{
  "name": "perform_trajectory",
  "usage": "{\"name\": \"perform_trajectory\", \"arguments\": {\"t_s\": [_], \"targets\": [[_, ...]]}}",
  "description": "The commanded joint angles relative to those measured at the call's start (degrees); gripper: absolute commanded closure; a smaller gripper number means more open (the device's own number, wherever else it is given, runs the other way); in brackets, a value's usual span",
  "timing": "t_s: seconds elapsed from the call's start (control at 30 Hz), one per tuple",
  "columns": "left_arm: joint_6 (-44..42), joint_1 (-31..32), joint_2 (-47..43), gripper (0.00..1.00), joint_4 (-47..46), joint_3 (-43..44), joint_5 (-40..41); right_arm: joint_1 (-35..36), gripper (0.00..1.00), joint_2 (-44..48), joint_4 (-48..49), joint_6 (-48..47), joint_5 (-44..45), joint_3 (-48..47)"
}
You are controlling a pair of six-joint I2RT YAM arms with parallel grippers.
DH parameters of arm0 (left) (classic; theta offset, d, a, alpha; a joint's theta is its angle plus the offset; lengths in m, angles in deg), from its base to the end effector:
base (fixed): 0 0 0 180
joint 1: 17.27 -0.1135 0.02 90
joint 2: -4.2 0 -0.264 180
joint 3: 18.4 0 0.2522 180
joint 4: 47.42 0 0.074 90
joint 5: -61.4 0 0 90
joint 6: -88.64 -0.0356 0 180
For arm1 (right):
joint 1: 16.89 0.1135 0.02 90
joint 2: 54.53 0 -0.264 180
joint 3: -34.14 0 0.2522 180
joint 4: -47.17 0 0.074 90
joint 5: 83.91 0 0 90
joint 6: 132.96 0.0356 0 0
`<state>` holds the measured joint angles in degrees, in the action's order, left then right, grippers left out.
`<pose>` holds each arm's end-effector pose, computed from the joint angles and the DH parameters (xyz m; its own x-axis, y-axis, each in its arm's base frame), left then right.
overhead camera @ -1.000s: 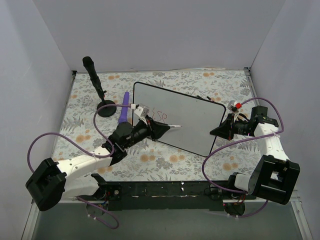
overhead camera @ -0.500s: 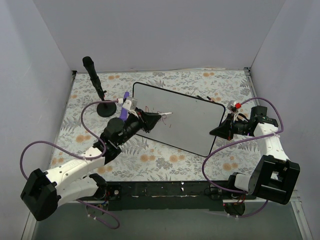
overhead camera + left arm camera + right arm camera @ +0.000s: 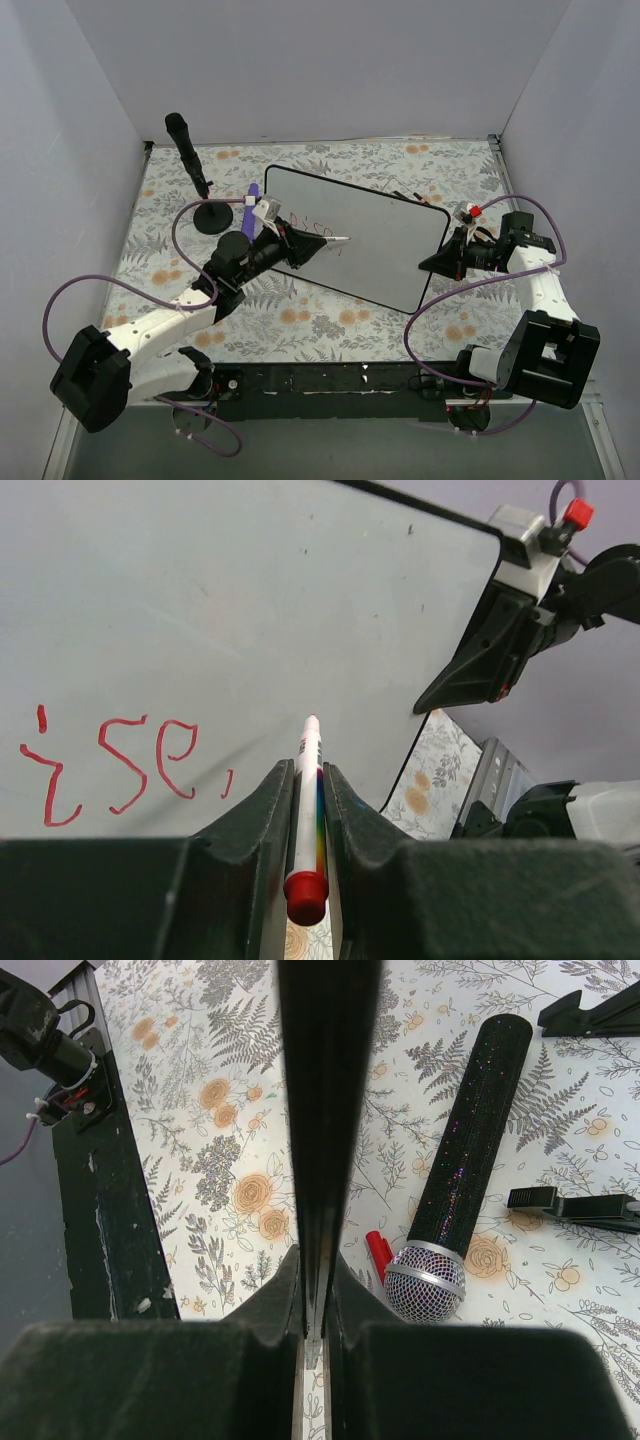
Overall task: Write a sentence on the whiteboard
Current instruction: Write with the whiteboard marker without the cap on the whiteboard.
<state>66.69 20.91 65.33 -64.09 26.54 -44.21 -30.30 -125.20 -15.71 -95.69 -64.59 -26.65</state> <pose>0.1851 -0.1577 0.2753 -0.7459 -0.5499 -0.3759 0.3077 0.2160 -0.9266 0.2087 -0.0152 0.2374 -0.4072 -0.1736 -0.8967 -0.8576 0.4104 0.3099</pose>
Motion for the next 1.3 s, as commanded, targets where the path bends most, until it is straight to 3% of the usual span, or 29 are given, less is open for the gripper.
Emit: {"name": "perform_trajectory", "arguments": {"t_s": [0.0,0.5,1.27], "targets": [[-0.7,0.8,2.5,1.0,-3.9,-0.6,-2.1,0.7,0.99,0.4,1.0,-1.8,1.9,-1.1],[-2.1,2.3,4.4,1.0,-9.9,-3.4,0.4,0.8,0.99,0.5,1.2,-1.7,2.0,-1.1],[-3.7,4.3,-2.9,1.0,-10.5,-8.9,5.3,0.8,0.99,0.5,1.4,-1.4,2.0,-1.0]]}}
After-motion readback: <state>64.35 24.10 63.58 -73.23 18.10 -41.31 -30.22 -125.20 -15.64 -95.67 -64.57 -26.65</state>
